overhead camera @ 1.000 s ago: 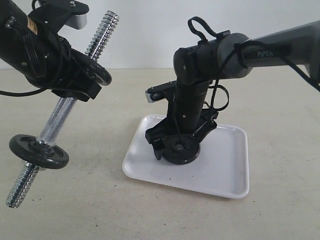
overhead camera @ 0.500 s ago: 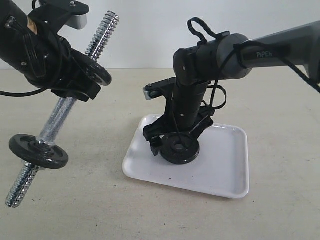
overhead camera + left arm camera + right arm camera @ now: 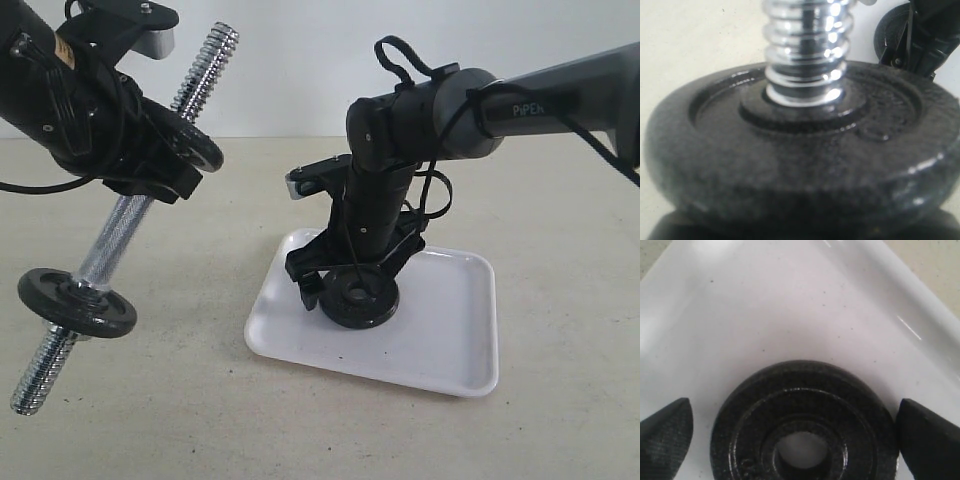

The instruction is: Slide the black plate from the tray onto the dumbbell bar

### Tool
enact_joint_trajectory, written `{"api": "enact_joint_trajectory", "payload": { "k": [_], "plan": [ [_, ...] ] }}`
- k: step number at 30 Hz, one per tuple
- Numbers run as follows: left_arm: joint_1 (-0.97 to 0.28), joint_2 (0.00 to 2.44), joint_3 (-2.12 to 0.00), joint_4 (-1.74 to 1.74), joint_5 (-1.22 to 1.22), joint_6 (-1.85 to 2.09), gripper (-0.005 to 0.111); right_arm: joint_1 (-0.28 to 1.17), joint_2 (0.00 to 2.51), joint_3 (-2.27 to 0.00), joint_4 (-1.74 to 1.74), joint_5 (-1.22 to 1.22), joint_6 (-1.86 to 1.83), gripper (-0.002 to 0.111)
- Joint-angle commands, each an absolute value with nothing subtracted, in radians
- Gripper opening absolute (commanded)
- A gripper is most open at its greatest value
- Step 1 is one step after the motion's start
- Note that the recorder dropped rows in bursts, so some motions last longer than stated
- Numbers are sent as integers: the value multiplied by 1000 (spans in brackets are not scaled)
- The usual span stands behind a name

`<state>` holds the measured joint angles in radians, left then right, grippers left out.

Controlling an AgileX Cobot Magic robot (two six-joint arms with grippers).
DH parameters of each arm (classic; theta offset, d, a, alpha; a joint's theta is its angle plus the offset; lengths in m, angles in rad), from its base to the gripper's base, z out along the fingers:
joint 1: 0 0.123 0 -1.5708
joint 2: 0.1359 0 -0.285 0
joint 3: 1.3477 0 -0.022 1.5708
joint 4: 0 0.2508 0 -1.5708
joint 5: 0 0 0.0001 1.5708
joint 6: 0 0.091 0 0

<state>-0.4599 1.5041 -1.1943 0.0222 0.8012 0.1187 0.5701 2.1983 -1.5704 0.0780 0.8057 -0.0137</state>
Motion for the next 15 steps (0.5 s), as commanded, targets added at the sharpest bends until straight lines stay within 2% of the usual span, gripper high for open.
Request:
{"api": "enact_joint_trajectory", "payload": {
  "k": [1, 15],
  "plan": [
    [-463, 1444, -1232, 34, 695, 132, 4, 567, 2206, -1570, 88, 797, -17, 105],
    [-463, 1442, -1232, 34, 704, 132, 4, 567, 2206, -1570, 49, 866, -8, 105]
  ]
}}
